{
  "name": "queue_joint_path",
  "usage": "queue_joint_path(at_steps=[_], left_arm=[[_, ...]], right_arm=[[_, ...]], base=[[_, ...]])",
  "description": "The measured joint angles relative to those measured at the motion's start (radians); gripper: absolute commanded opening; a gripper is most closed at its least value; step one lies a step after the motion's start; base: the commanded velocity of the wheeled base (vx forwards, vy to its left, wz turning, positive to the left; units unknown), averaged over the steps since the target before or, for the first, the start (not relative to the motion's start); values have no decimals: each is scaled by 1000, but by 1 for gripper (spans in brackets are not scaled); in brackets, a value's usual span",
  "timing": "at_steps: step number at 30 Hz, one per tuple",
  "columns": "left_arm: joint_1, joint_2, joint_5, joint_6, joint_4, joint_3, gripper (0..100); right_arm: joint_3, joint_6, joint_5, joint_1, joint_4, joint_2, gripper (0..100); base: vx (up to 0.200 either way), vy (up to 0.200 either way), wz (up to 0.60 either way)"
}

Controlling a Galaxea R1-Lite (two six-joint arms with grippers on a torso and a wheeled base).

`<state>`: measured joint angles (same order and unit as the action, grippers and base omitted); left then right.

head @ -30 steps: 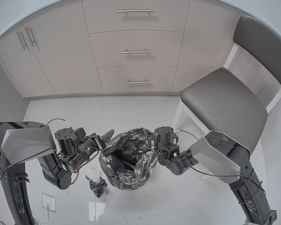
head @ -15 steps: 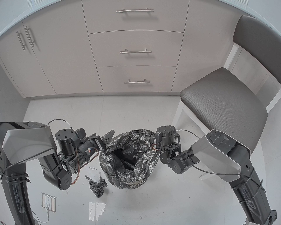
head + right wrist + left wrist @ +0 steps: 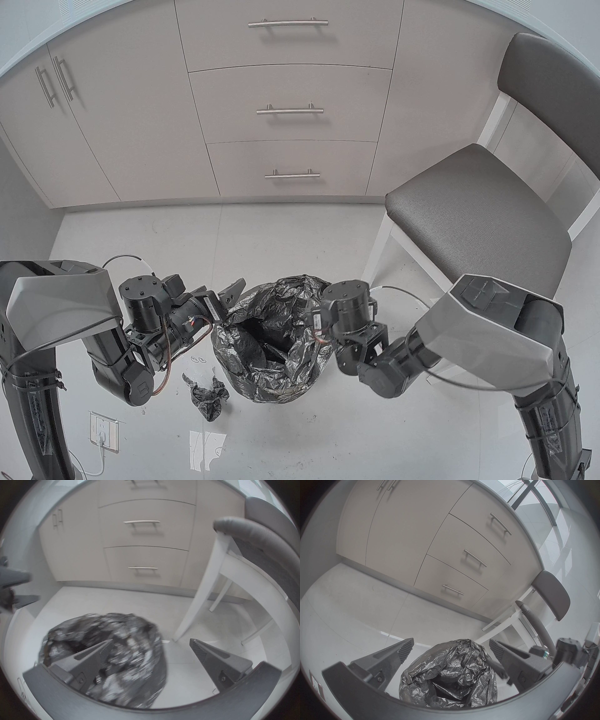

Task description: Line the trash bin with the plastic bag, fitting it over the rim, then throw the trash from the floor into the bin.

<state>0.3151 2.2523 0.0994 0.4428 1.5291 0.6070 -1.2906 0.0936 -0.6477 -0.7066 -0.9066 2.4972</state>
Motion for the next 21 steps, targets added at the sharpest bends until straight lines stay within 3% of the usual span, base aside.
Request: queue_joint_path(at_steps=[7,13,21], left_arm=[[3,0,0,0,0,1,100],[-6,-3,0,0,0,1,100],[-5,-6,0,-1,0,2,100]], right_arm=[[97,-1,1,-167,-57,-1,100],[77,-3,3,-263,-60,40,100],[10,-3,119,-322,-46,84,100]], base=[[0,0,0],[0,0,0],[0,0,0]])
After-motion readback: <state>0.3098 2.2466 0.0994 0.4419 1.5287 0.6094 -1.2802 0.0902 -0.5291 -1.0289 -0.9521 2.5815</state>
